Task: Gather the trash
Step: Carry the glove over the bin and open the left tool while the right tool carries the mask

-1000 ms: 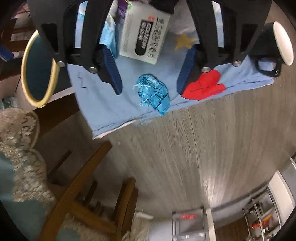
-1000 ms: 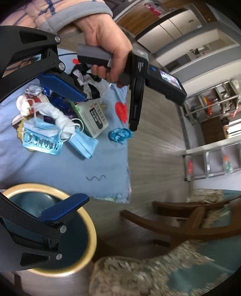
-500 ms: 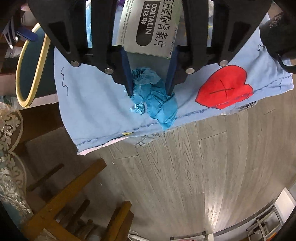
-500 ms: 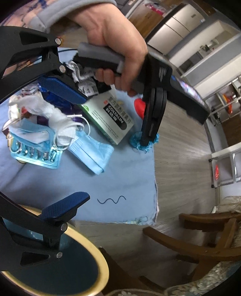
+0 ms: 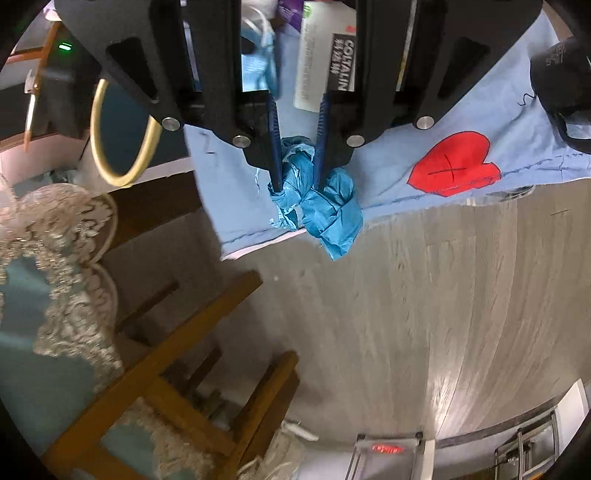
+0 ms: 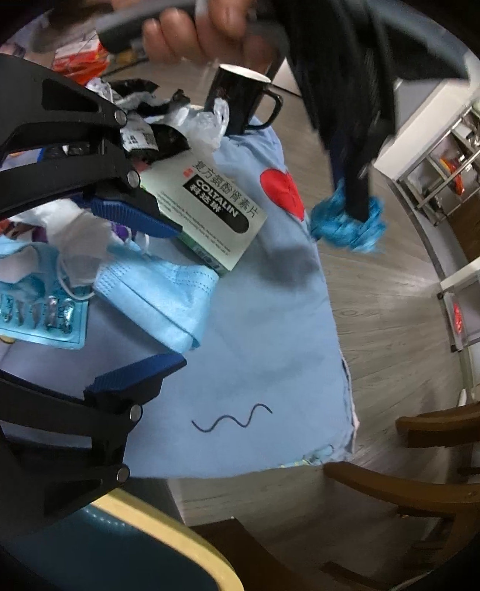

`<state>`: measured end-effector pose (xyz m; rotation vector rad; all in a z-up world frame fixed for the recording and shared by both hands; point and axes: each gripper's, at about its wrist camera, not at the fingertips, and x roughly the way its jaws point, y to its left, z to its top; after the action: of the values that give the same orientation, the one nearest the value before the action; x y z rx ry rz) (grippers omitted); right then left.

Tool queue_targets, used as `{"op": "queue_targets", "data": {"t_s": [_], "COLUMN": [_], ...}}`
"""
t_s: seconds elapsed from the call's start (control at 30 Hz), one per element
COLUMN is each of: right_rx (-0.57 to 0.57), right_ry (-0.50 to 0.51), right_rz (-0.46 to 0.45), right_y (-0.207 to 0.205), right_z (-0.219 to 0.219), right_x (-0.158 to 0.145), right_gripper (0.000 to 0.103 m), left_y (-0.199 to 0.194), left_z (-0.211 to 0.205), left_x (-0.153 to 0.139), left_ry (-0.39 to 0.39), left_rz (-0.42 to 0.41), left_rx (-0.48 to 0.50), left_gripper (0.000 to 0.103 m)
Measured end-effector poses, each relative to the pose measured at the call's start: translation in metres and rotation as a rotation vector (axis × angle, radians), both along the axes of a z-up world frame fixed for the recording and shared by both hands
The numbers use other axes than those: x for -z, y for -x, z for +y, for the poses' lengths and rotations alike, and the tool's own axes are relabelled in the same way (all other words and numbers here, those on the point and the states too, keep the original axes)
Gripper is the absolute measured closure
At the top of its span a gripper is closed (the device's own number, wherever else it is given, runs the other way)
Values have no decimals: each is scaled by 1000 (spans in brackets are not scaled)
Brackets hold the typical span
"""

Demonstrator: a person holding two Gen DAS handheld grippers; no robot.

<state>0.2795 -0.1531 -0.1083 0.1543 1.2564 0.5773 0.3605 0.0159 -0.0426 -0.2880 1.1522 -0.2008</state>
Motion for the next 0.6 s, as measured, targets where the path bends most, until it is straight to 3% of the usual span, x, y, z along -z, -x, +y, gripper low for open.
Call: {"op": "queue_targets", "data": {"t_s": [0.13,0.2,0.3,0.43,0.6], "right_rx": [19,19,25,62,87], "right_ry": [1,-8,-11,-39,-129], "right_rz": [21,13,-24,-78,-112], "right_y": [-3,-3,-3,-3,1], "right_z": [-3,-6,-12,-25,-38], "right_x": [6,5,-2,-19,-38], "right_gripper": [56,74,87,91,91], "left_y": [12,20,33,57,88], "left_z": [-3,-4,-5,-7,-9], "left_x": [-26,-39,-60,-86,-97], "left_ry": [20,18,6,2,21], "left_rz": [-61,-94,-146,-211,-248], "left_rx": [5,5,3,-10,-28], "left_gripper": [87,87,87,87,87]}}
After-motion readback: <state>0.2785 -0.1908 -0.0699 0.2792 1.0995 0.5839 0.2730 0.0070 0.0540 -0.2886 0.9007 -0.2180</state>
